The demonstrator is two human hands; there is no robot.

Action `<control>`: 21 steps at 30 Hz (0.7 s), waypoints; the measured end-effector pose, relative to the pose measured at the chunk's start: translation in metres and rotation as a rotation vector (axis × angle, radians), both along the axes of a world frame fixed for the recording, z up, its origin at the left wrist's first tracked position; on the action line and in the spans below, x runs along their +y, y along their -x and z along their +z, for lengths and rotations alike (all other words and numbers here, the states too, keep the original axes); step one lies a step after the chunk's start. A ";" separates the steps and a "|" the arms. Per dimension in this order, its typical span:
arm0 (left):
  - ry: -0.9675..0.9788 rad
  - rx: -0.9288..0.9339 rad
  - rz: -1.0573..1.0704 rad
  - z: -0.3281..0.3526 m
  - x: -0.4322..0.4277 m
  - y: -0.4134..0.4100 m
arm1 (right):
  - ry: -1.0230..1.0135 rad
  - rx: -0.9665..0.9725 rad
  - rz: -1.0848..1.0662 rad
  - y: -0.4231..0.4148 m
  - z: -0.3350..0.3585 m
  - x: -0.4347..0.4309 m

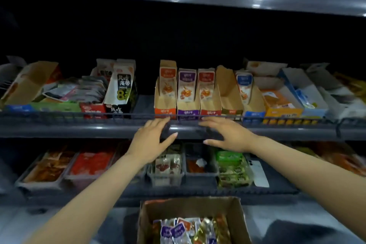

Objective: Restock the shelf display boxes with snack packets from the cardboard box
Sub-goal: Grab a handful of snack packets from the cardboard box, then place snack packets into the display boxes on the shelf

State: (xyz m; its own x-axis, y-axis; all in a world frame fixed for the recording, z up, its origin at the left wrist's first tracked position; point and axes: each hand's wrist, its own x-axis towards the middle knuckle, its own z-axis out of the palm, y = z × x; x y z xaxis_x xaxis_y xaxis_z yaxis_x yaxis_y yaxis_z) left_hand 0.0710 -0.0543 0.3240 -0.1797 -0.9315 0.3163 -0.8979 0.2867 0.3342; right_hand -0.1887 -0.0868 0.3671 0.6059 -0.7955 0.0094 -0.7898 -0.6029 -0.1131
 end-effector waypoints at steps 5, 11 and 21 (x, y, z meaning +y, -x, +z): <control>-0.070 -0.066 -0.005 -0.049 0.029 0.011 | -0.108 -0.008 -0.072 0.031 -0.079 0.037; -0.226 -0.124 -0.017 -0.120 0.046 0.022 | -0.298 0.028 -0.184 0.054 -0.176 0.064; -0.618 -0.274 0.043 -0.244 0.052 0.037 | -0.574 0.102 -0.310 0.060 -0.309 0.082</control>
